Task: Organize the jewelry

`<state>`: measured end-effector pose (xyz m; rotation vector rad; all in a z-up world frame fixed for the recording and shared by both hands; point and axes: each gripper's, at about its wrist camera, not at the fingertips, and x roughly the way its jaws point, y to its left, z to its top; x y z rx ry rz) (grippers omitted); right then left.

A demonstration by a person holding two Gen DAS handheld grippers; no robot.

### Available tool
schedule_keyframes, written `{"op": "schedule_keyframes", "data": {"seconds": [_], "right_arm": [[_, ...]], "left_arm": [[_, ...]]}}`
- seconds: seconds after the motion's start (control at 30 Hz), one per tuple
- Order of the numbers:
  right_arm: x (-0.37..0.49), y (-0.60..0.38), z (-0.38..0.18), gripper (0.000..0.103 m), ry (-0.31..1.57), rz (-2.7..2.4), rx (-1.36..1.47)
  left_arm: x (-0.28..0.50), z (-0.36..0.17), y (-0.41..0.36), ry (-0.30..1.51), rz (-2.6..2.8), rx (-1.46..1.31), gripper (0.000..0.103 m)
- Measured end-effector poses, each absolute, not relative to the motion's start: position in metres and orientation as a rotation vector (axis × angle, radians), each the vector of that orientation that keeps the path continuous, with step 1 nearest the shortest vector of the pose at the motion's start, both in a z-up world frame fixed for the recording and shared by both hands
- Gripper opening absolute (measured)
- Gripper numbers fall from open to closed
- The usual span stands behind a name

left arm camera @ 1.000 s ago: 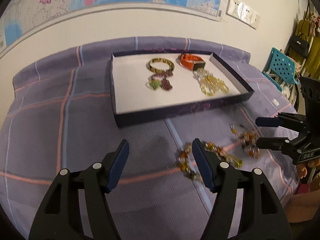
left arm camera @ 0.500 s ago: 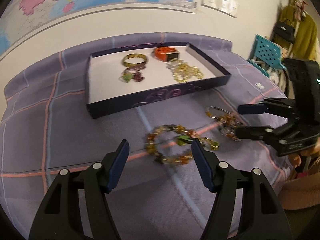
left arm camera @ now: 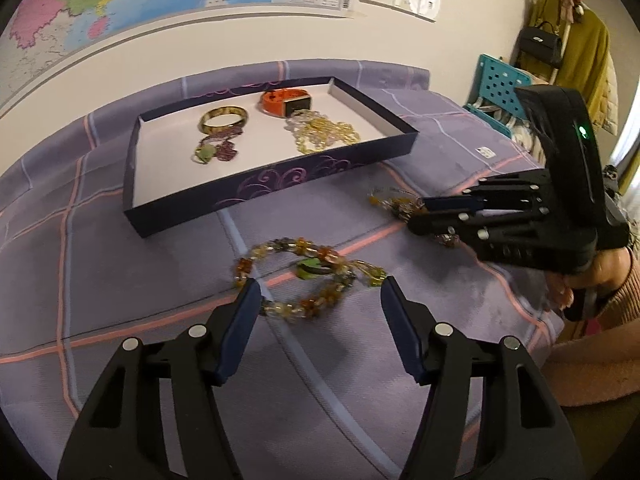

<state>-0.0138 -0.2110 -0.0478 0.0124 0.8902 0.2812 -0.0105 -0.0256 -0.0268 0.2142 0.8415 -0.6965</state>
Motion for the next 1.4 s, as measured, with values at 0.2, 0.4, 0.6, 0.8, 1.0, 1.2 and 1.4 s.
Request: {"op": "schedule_keyframes", "data": {"seconds": [0.2, 0.4, 0.6, 0.8, 1.0, 1.2, 1.4], "right_arm": [[-0.017, -0.229, -0.041, 0.009, 0.871, 0.333, 0.151], [-0.019, -0.234, -0.034, 0.008, 0.847, 0.353, 0.205], [-0.018, -0.233, -0.033, 0.008, 0.839, 0.361, 0.214], [-0.019, -0.236, -0.031, 0.008, 0.830, 0.365, 0.220], [-0.018, -0.237, -0.031, 0.008, 0.828, 0.371, 0.223], [-0.017, -0.237, -0.027, 0.008, 0.816, 0.378, 0.218], [-0.016, -0.235, -0.018, 0.007, 0.795, 0.395, 0.219]], "left_arm": [[-0.010, -0.029, -0.026, 0.854, -0.726, 0.199, 0.055], [-0.011, -0.029, -0.031, 0.866, -0.774, 0.181, 0.046], [-0.012, -0.035, -0.052, 0.894, -0.835, 0.184, 0.040], [-0.002, -0.047, -0.062, 0.952, -0.831, 0.170, 0.039], [0.011, -0.049, -0.064, 0.969, -0.816, 0.130, 0.035], [0.014, -0.052, -0.065, 0.981, -0.797, 0.135, 0.012], [0.012, -0.045, -0.062, 0.968, -0.814, 0.119, 0.010]]}}
